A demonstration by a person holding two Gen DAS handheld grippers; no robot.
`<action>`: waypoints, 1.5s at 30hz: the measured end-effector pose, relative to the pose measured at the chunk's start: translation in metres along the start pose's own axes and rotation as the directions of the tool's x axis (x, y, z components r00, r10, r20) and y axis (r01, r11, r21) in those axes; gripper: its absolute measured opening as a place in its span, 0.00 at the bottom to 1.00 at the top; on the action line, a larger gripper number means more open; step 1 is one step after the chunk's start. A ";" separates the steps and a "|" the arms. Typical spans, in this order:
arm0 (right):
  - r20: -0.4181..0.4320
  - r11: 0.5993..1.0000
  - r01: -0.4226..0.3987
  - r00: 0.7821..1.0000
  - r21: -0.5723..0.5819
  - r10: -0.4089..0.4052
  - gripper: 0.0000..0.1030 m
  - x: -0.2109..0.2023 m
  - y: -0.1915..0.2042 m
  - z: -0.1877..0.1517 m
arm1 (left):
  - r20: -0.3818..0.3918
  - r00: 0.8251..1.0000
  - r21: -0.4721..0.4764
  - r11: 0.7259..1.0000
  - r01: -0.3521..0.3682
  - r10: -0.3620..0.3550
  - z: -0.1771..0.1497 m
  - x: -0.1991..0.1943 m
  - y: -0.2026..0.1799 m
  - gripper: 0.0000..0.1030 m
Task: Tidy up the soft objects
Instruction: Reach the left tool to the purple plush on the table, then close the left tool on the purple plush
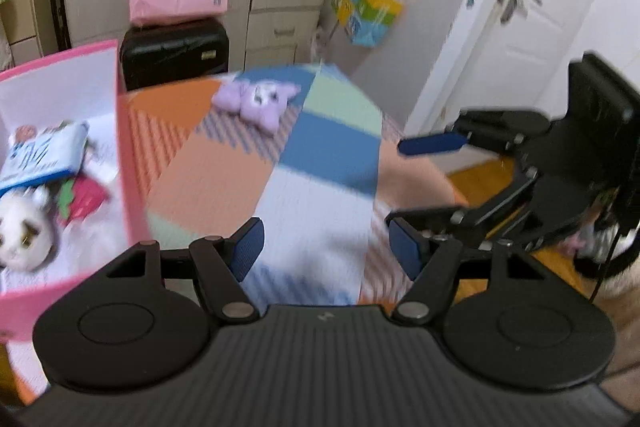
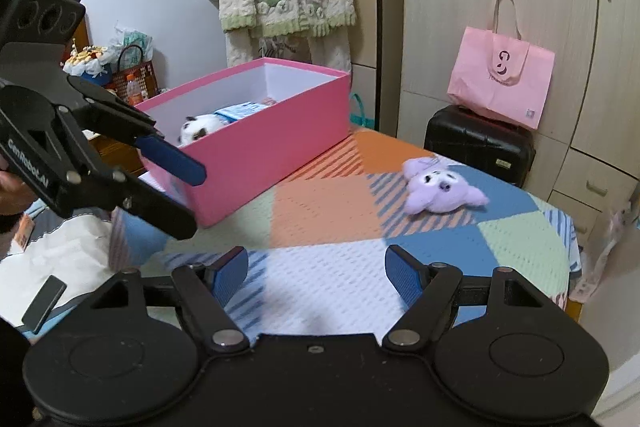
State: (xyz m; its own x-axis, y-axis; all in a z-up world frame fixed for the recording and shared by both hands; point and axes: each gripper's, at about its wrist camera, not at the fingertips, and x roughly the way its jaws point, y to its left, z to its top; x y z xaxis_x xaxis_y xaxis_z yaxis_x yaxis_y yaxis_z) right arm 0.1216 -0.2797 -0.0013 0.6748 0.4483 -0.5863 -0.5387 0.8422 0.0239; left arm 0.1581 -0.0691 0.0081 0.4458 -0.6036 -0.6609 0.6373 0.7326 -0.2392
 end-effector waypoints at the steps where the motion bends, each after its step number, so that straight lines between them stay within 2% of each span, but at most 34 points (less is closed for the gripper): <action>1: 0.005 1.000 -0.005 1.000 -0.003 0.005 0.77 0.004 -0.006 0.001 | 0.024 1.000 -0.005 1.000 -0.002 0.002 0.004 0.006 0.001 0.66; 7: 0.030 0.994 0.011 1.000 -0.106 -0.008 0.78 0.028 -0.035 0.012 | 0.123 0.990 -0.034 0.998 -0.059 0.063 0.028 0.042 0.008 0.66; 13: 0.011 0.986 0.011 1.000 -0.169 -0.010 0.79 0.065 -0.067 0.018 | 0.187 0.976 -0.097 0.991 -0.094 0.111 0.049 0.080 0.023 0.66; 20: 0.007 0.967 0.006 1.000 -0.253 -0.004 0.79 0.106 -0.100 0.025 | 0.164 0.979 -0.192 0.978 -0.087 0.119 0.070 0.133 0.047 0.66; 27: -0.024 0.951 -0.086 0.996 -0.297 0.082 0.81 0.142 -0.126 0.041 | 0.129 0.975 -0.224 0.963 -0.146 0.178 0.084 0.178 0.059 0.66; 34: -0.070 0.937 -0.195 0.981 -0.291 0.182 0.84 0.165 -0.143 0.046 | 0.090 0.975 -0.245 0.954 -0.174 0.201 0.085 0.204 0.067 0.63; 37: -0.084 0.931 -0.193 0.981 -0.309 0.175 0.87 0.175 -0.146 0.044 | 0.075 0.978 -0.270 0.948 -0.167 0.193 0.084 0.212 0.070 0.63; 45: -0.114 0.946 -0.207 0.976 -0.250 0.183 0.91 0.191 -0.162 0.035 | 0.064 0.981 -0.292 0.943 -0.158 0.184 0.077 0.222 0.073 0.62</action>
State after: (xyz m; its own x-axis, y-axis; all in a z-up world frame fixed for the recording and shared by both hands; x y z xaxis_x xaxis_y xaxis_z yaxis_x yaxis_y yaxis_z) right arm 0.3550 -0.3199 -0.0886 0.5026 0.5575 -0.6608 -0.7750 0.6292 -0.0586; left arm 0.3520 -0.1746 -0.1014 0.5950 -0.4774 -0.6466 0.3473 0.8782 -0.3288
